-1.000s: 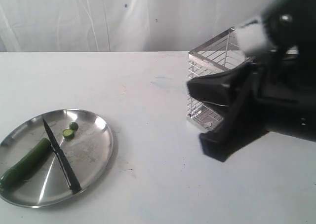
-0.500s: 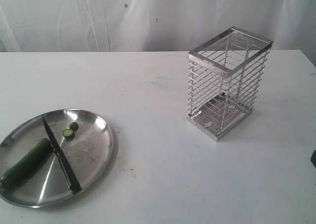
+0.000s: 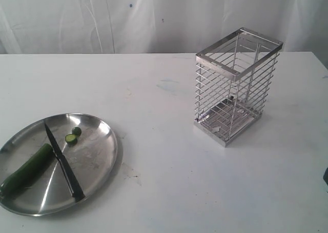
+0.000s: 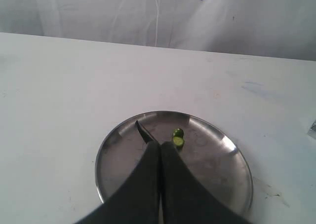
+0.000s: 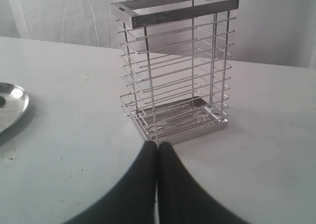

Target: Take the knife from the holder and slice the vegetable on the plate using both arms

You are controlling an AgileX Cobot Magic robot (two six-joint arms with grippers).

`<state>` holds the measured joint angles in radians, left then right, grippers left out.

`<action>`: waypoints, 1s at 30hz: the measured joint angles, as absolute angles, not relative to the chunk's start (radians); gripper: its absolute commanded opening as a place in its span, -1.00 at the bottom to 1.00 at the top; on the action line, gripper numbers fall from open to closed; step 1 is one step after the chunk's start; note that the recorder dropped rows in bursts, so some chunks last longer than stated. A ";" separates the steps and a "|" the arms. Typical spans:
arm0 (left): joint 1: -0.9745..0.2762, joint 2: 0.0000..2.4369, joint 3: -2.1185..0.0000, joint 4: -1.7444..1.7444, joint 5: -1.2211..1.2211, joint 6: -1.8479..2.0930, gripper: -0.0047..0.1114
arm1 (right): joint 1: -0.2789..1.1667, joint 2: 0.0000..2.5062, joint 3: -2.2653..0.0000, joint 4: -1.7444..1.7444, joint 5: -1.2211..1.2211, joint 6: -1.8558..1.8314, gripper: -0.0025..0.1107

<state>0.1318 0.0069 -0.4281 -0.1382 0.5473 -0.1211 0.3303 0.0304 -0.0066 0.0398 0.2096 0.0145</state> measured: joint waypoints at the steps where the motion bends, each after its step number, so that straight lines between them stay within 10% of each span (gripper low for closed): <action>1: 0.132 0.007 -0.428 -0.138 0.547 -0.121 -0.92 | 0.330 0.030 -0.007 0.040 0.210 0.040 -0.96; 30: 0.132 0.007 -0.407 -0.138 0.467 -0.121 -0.92 | 0.330 0.030 -0.007 0.036 0.210 0.060 -0.96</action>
<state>0.1318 0.0069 -0.4069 -0.1382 0.4666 -0.1211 0.3303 0.0304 -0.0066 0.0359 0.2096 0.0601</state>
